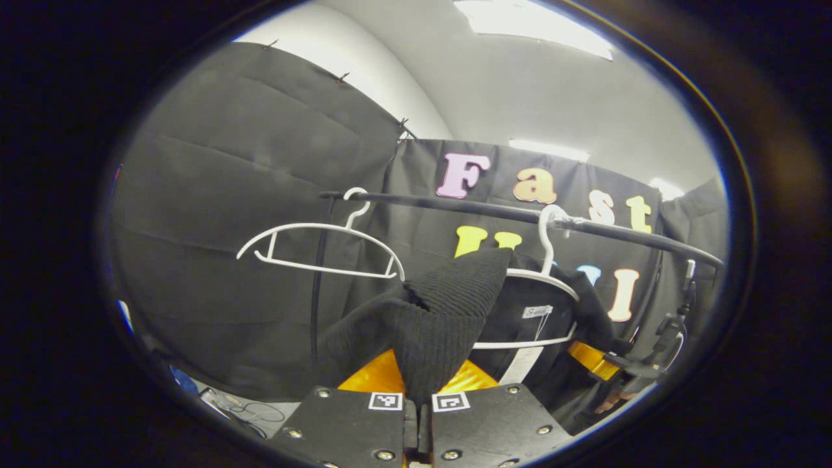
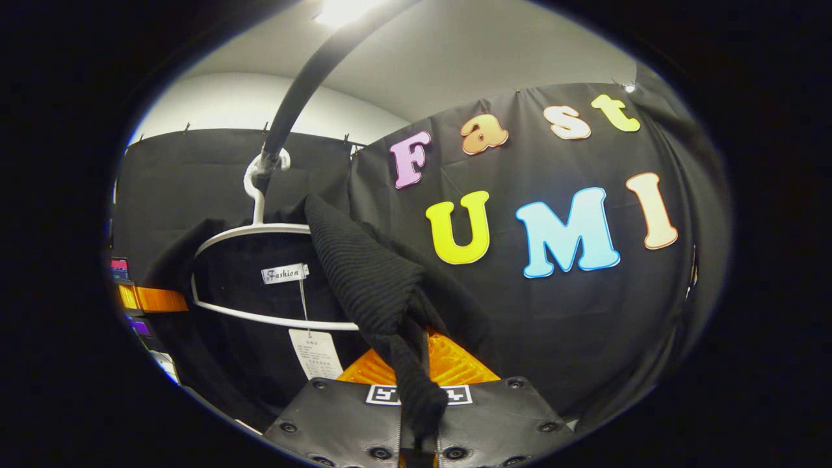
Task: Grasp the clothes on the hanger with both hands and then place them into the laundry hamper below.
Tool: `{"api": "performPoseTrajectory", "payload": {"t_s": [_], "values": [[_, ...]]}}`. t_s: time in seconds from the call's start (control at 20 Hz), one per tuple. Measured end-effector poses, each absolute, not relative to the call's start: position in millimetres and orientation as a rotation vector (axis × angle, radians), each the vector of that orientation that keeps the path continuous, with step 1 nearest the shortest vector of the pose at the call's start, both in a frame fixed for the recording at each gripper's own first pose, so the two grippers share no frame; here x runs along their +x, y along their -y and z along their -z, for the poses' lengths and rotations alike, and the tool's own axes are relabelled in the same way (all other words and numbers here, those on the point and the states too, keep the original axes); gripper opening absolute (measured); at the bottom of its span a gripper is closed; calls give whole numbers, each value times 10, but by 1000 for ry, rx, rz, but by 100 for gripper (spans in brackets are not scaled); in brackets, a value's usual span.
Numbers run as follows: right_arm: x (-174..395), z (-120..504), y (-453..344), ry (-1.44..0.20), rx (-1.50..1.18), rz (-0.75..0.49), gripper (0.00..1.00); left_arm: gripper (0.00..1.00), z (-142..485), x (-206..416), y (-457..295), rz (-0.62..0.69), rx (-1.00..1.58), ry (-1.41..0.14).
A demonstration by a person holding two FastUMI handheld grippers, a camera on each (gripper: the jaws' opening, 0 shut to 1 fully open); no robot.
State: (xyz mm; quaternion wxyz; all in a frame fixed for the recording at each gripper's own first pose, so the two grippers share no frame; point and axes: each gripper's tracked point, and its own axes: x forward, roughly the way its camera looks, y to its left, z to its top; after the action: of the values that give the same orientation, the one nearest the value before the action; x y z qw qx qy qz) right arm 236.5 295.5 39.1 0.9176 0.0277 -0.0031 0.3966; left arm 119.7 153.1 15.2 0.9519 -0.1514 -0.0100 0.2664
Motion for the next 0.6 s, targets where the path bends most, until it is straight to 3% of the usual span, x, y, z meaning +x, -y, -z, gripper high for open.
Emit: {"api": "performPoseTrajectory", "payload": {"t_s": [0.6], "values": [[2644,-597,-2855,196,-95,-677,1,3,-429,1025,-1833,-534,-192,29]]}}
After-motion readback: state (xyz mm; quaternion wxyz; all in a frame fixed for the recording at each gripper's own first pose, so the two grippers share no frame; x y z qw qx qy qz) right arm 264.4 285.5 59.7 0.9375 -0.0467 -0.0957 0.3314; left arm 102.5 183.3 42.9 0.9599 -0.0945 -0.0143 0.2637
